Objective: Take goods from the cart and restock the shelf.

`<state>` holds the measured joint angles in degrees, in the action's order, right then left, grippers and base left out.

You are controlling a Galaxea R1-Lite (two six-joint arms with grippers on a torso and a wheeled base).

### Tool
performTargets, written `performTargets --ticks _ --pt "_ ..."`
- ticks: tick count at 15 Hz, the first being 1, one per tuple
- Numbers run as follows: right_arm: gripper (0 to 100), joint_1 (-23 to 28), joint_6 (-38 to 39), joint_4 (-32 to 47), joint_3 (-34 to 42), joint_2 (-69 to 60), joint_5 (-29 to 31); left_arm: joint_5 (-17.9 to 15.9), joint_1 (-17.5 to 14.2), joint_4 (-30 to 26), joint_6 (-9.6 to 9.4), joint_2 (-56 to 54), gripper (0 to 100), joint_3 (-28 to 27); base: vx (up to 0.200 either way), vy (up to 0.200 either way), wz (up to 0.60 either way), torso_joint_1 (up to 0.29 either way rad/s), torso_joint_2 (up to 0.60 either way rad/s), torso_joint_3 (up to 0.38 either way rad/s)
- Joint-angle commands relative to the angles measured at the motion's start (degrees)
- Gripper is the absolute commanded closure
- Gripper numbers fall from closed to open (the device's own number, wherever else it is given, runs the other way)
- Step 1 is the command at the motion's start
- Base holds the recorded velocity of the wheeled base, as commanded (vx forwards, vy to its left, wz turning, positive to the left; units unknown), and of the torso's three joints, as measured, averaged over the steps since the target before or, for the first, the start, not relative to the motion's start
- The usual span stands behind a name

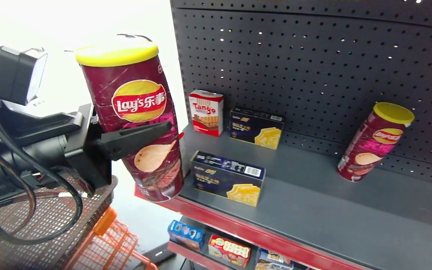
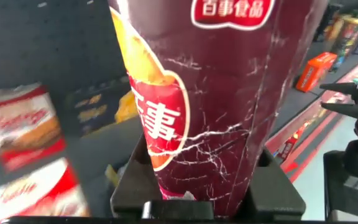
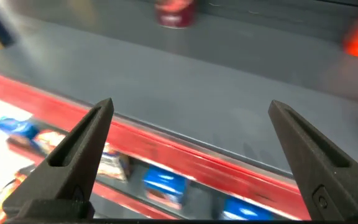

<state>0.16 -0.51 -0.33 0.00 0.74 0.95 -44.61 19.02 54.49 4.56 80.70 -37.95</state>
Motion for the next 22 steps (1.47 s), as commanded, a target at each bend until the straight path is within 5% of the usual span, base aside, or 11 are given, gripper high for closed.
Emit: performTargets --ticks 1,7,22 --pt "0 -0.07 -0.02 -0.02 0.00 0.05 0.02 -0.04 -0.03 0.00 0.01 0.33 100 0.07 0.000 0.000 -0.60 0.002 0.00 0.002" --pt "0 -0.16 0.42 -0.02 0.00 0.05 0.10 -0.04 -0.03 0.00 0.01 0.42 100 0.42 0.000 0.000 -0.60 0.002 0.00 0.003" --pt "0 -0.07 -0.28 0.15 -0.26 -0.04 0.81 -0.13 -0.03 1.23 0.10 0.60 100 0.95 0.000 0.000 0.00 0.000 0.00 0.000"
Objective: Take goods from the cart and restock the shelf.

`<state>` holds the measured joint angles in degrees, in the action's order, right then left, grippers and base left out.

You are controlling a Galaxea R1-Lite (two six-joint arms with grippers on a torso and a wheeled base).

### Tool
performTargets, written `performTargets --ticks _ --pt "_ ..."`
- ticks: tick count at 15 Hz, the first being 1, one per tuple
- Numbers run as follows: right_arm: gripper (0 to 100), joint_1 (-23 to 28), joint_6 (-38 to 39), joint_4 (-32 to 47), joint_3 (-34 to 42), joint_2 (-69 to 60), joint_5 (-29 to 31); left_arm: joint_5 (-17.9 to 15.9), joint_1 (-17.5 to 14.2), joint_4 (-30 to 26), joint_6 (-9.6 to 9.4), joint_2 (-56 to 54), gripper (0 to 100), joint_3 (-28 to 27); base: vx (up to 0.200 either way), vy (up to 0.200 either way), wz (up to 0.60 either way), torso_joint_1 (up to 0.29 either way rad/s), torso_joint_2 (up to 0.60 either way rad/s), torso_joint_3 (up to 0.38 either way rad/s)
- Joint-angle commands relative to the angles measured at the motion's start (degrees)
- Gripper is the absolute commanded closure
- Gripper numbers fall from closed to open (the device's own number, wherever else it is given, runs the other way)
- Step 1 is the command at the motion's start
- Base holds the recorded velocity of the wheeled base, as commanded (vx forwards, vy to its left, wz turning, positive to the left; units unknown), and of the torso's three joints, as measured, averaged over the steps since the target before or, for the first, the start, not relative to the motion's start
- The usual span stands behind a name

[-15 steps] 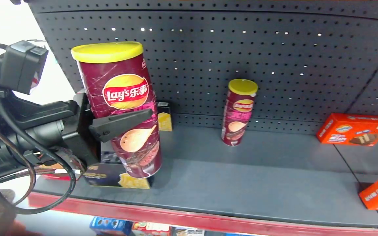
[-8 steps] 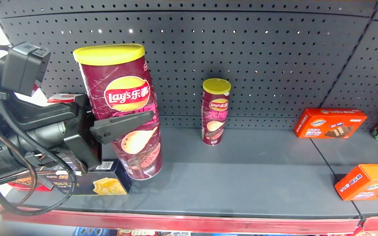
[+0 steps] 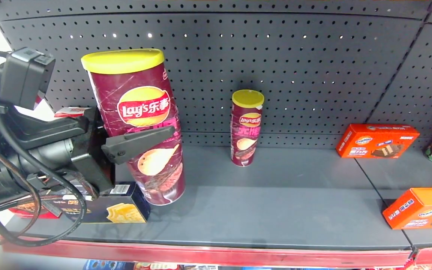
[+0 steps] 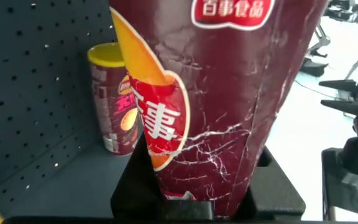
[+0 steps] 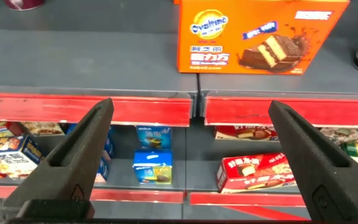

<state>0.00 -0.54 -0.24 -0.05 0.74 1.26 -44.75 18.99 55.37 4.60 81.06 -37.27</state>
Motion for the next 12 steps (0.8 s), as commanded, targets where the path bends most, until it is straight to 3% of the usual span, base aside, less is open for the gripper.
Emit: performTargets --ticks 1,2,3,5,6,8,12 --pt "0 -0.53 0.71 0.68 -8.65 3.39 -0.73 0.02 -0.01 0.53 0.06 0.33 100 -0.09 0.000 0.000 0.00 0.000 0.00 0.000" --pt "0 -2.81 5.90 1.91 -18.32 19.30 -4.77 0.02 -0.10 0.97 0.59 0.86 100 -0.53 0.000 0.000 0.00 0.000 0.00 0.000" --pt "0 -5.01 7.13 -0.46 -19.81 21.84 -7.06 0.02 -0.10 3.43 1.73 1.65 100 0.00 0.000 0.000 0.00 0.000 0.00 0.000" --pt "0 -10.37 3.70 -6.61 -19.38 27.73 -9.61 0.10 -0.10 6.68 5.86 1.74 100 0.18 0.000 0.000 0.00 0.000 0.00 0.000" --pt "0 -11.25 2.21 -9.86 -19.73 31.25 -9.69 0.19 -0.27 7.47 6.65 1.74 100 0.44 0.000 0.000 0.00 0.000 0.00 0.000" --pt "0 -14.59 1.15 -20.32 -18.41 41.09 -10.40 0.45 -0.36 7.47 7.01 1.30 100 2.02 0.000 0.000 0.00 0.000 0.00 0.000" --pt "0 -22.32 1.68 -25.07 -21.22 52.87 -10.92 0.45 -0.62 7.47 7.01 1.12 100 2.55 0.000 0.000 0.00 0.000 0.00 0.000"
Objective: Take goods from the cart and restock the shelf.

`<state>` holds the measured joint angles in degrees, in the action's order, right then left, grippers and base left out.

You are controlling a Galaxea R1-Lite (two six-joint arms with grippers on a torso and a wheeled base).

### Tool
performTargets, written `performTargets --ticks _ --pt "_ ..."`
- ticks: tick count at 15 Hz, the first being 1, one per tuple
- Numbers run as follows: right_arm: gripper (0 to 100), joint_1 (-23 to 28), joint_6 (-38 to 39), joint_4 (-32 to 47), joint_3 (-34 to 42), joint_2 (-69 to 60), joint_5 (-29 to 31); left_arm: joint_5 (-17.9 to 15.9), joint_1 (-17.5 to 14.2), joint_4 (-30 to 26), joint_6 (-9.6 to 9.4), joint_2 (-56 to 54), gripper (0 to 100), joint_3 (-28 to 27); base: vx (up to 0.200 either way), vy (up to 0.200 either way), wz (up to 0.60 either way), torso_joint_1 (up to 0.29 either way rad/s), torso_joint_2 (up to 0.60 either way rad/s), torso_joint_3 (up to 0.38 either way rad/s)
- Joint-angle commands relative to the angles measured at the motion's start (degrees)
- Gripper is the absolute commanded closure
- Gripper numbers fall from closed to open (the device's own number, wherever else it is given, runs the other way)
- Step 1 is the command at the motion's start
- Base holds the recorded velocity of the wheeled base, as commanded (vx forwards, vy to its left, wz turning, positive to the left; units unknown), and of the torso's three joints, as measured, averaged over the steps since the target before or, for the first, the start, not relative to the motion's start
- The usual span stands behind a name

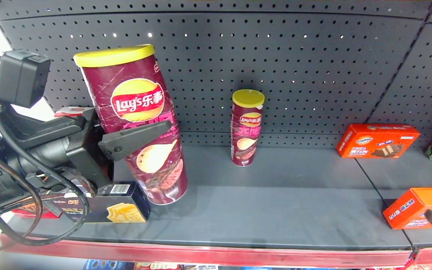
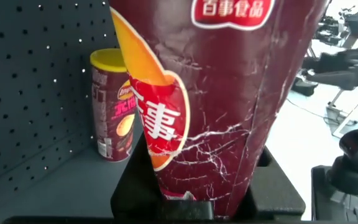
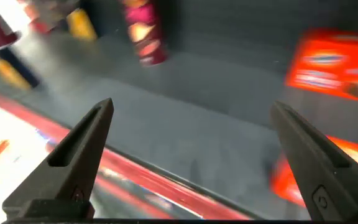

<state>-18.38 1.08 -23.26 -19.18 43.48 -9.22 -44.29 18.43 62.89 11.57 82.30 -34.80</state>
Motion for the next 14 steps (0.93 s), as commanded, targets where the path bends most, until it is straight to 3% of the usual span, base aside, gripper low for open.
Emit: performTargets --ticks 1,5,6,8,12,14 --pt "0 -4.12 0.06 -1.96 -3.15 11.36 -0.54 -0.01 -0.15 -0.05 0.03 -0.12 100 0.26 0.000 0.000 0.00 0.000 0.00 0.000" --pt "0 -2.45 -0.73 -5.30 -8.77 24.63 0.69 -0.01 -1.03 -0.05 0.12 0.32 100 -0.35 0.000 0.000 0.00 0.000 0.00 0.000" --pt "0 -0.69 -1.08 -12.34 -11.15 32.01 -0.28 -0.01 -1.38 -0.23 0.12 0.14 100 0.35 0.000 0.000 0.00 0.000 0.00 0.000" --pt "0 -0.25 -1.08 -15.59 -17.74 39.57 -3.09 -0.01 -1.47 -0.49 0.21 0.05 100 0.44 0.000 0.000 0.00 0.000 0.00 0.000" --pt "0 -0.43 -2.40 -15.06 -29.69 47.92 -8.98 -0.27 -1.65 -0.49 0.21 -0.03 100 0.44 0.000 0.000 0.00 0.000 0.00 0.000" --pt "0 0.10 -5.30 -14.97 -32.24 50.12 -18.91 -0.27 -1.65 0.04 1.09 0.14 100 0.44 0.000 0.000 0.00 0.000 0.00 0.000"
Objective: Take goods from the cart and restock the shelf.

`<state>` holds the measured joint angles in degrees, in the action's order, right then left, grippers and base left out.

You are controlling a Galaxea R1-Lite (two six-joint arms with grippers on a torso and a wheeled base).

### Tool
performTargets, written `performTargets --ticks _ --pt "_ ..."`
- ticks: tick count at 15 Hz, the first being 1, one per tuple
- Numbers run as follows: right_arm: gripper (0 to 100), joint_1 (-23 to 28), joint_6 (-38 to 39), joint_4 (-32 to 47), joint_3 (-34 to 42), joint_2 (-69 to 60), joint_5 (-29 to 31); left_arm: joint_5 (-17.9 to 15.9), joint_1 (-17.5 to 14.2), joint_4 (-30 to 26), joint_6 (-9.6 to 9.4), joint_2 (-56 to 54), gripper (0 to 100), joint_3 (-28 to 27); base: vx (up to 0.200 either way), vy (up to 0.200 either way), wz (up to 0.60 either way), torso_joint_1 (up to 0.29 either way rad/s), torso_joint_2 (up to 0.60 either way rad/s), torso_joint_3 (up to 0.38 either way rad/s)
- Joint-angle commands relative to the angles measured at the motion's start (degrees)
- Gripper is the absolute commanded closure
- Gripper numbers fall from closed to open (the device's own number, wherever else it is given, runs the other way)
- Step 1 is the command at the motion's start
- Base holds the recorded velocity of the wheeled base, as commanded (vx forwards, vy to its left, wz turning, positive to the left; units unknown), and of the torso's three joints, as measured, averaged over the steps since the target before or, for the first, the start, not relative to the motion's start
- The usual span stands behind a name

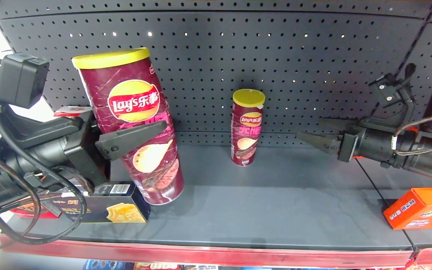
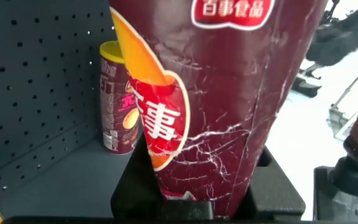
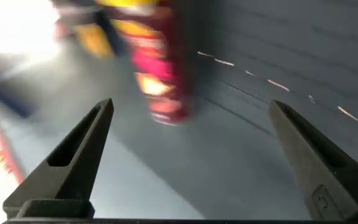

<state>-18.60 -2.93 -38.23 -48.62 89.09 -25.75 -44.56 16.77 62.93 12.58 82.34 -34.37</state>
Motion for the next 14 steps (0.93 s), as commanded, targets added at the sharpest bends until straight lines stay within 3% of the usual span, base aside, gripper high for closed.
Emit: performTargets --ticks 1,4,7,8,12,14 --pt "0 0.76 -2.70 0.00 -3.59 5.48 -5.28 0.00 0.01 0.09 0.16 0.11 100 -0.09 0.000 0.000 0.00 0.000 0.00 0.000" --pt "0 3.22 -8.32 -0.44 -9.30 11.28 -16.44 -0.18 0.19 0.00 0.25 0.19 100 0.00 0.000 0.000 0.00 0.000 0.00 0.000" --pt "0 3.13 -8.76 -0.88 -14.58 15.41 -26.46 -0.79 0.19 0.00 0.25 0.37 100 0.00 0.000 0.000 0.00 0.000 0.00 0.000" --pt "0 2.87 -8.76 -0.88 -17.48 17.52 -27.52 -2.29 -0.08 0.00 0.25 0.37 100 -0.09 0.000 0.000 0.00 0.000 0.00 0.000" --pt "0 2.52 -8.68 -0.44 -27.32 25.08 -27.95 -2.73 0.01 0.70 1.13 0.37 100 -0.09 0.000 0.000 0.00 0.000 0.00 0.000" --pt "0 2.52 -8.59 -0.44 -30.57 28.16 -27.87 -2.73 0.01 2.64 2.71 0.46 100 -0.09 0.000 0.000 0.00 0.000 0.00 0.000"
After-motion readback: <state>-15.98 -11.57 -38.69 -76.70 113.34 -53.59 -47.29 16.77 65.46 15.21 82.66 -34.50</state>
